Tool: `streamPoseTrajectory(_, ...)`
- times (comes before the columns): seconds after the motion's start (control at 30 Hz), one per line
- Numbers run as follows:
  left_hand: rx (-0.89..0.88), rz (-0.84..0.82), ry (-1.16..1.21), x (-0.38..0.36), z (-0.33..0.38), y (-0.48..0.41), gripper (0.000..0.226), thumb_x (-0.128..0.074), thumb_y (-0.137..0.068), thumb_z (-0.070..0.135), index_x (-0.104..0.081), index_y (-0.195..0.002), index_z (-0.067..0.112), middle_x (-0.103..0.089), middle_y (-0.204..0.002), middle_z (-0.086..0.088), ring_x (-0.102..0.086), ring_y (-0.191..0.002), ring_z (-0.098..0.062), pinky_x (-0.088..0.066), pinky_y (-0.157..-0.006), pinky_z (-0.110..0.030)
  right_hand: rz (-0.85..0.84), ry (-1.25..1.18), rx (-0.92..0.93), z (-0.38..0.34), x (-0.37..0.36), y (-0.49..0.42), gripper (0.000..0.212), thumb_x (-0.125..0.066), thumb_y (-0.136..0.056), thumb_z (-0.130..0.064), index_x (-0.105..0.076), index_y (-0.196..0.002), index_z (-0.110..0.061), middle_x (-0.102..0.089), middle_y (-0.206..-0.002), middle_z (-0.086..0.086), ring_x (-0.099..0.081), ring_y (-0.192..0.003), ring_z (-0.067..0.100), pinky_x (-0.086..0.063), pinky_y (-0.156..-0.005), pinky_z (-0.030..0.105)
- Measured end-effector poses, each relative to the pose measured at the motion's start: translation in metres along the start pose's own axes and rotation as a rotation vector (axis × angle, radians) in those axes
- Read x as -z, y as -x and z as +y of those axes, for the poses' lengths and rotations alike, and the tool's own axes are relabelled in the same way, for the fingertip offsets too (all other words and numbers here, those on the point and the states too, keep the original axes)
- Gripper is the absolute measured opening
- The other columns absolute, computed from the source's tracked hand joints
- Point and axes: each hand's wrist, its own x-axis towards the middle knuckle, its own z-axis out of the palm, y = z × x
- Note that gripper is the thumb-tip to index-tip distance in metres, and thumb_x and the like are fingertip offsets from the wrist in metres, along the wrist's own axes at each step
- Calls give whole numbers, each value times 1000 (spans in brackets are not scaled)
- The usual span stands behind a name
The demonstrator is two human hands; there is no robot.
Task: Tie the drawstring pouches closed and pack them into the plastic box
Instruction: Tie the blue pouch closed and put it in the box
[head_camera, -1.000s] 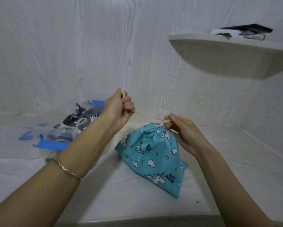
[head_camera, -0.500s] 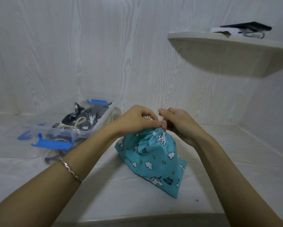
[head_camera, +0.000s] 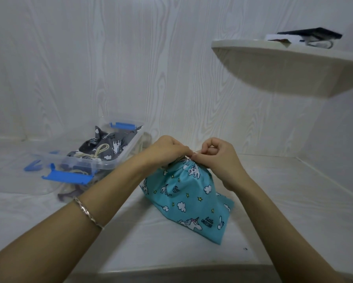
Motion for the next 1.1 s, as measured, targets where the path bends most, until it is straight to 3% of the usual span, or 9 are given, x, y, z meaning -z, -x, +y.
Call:
streamPoseTrajectory(0.07, 40, 30, -11, -2, -2, -1, 17, -69, -81, 30, -65, -78, 14, -45, -60, -3, -36, -49, -13, -27, -43, -22, 62, 94, 46, 3, -4, 0, 24, -79, -75, -12, -55, -73, -14, -70, -74, 17, -64, -68, 22, -57, -72, 47)
streamPoseTrajectory(0.27, -13, 41, -101, -1, -3, -3, 26, -66, -82, 27, -69, -76, 2, -62, -63, -9, -50, -47, -9, -39, -45, -19, 93, 410, 195, 1, -12, -2, 19, -67, -81, -9, -75, -93, -22, -70, -74, -11, -63, -61, -1, -51, -63, 12)
streamPoseTrajectory(0.37, -85, 12, -231, 1, -1, -1, 25, -63, -84, 28, -74, -81, 5, -73, -78, -11, -60, -63, -11, -49, -60, -27, 36, 524, 218, -1, -12, 1, 21, -62, -83, -9, -78, -93, -19, -69, -77, -13, -65, -70, 1, -53, -68, 14)
streamPoseTrajectory(0.47, -167, 29, -371, 3, 2, 3, 15, -64, -82, 28, -71, -74, 18, -69, -71, 3, -60, -64, -9, -50, -60, -26, 12, 565, 187, -4, -11, 1, 17, -60, -81, -12, -76, -76, -16, -70, -69, -8, -64, -64, 4, -54, -62, 18)
streamPoseTrajectory(0.57, -250, 53, -506, 1, 6, 7, 11, -63, -83, 28, -70, -77, 23, -65, -69, 10, -59, -66, -8, -51, -63, -27, -36, 224, -85, -2, -9, -2, 26, -54, -79, -5, -53, -53, -9, -49, -50, 1, -44, -49, 12, -39, -50, 26)
streamPoseTrajectory(0.67, -302, 92, -569, 0, 10, 9, 12, -63, -85, 29, -68, -75, 25, -64, -70, 11, -60, -68, -9, -51, -63, -28, -211, -405, -472, 2, -4, -7, 20, -47, -76, 0, -47, -58, -9, -47, -56, 3, -43, -52, 14, -39, -51, 24)
streamPoseTrajectory(0.73, -305, 101, -592, 1, 12, 8, 13, -63, -85, 30, -66, -73, 26, -66, -72, 9, -63, -71, -11, -52, -64, -29, -276, -555, -570, 7, -2, -11, 7, -50, -70, -3, -50, -65, -8, -50, -64, 6, -47, -55, 16, -42, -57, 26)
streamPoseTrajectory(0.93, -325, 109, -701, 4, 10, 7, 24, -64, -86, 35, -59, -65, 25, -59, -63, 7, -56, -61, -13, -42, -54, -28, -318, -576, -506, 8, -7, -17, 4, -55, -70, -5, -57, -73, -5, -56, -73, 8, -51, -65, 18, -44, -68, 30)
streamPoseTrajectory(1.1, -400, 134, -563, 6, 2, 5, 24, -58, -91, 38, -65, -72, 24, -54, -54, 9, -48, -51, -4, -36, -50, -23, -140, -323, -265, -1, -9, -17, 7, -59, -75, -2, -59, -69, -5, -57, -70, 6, -54, -66, 15, -44, -59, 26)
